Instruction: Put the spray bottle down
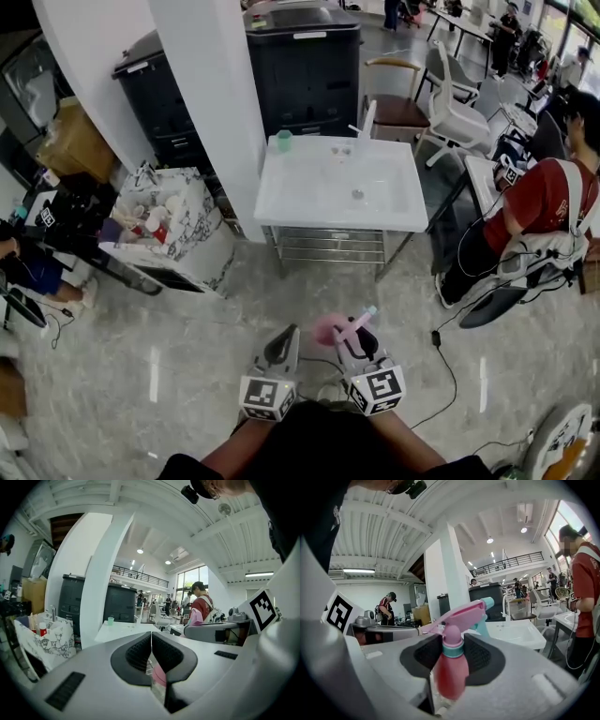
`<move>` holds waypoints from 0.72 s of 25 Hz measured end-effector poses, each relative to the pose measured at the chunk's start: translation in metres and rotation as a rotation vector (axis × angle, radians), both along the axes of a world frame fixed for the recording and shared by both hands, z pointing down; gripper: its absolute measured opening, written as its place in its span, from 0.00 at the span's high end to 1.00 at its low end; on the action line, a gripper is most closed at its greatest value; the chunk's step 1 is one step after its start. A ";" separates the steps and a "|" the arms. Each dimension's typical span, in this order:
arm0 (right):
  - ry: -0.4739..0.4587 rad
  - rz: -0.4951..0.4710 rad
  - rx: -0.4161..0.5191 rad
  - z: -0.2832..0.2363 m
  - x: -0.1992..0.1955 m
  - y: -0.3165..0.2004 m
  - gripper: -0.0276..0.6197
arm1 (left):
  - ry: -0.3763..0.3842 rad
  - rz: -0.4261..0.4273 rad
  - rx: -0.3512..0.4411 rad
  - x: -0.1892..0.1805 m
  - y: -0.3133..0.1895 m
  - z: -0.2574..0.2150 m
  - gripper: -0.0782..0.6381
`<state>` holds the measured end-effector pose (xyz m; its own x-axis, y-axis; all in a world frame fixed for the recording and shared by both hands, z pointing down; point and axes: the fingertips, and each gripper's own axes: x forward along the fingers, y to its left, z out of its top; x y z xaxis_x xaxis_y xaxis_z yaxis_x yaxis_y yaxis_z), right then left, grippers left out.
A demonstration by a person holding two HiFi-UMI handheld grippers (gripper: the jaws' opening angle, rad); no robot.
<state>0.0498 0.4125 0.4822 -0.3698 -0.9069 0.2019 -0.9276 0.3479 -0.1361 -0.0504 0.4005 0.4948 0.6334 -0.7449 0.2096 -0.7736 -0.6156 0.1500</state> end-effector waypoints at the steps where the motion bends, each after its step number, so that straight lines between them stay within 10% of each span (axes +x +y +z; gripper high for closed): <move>1: 0.001 0.004 -0.006 0.002 -0.003 -0.006 0.74 | -0.001 0.008 -0.006 -0.003 -0.006 0.003 0.86; 18: 0.049 0.105 -0.046 0.002 -0.065 -0.161 0.74 | 0.068 0.177 -0.003 -0.048 -0.178 -0.011 0.86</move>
<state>-0.0148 0.2512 0.4840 -0.2617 -0.9295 0.2597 -0.9646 0.2428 -0.1030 -0.0985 0.2229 0.4839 0.7674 -0.6199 0.1641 -0.6412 -0.7407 0.2007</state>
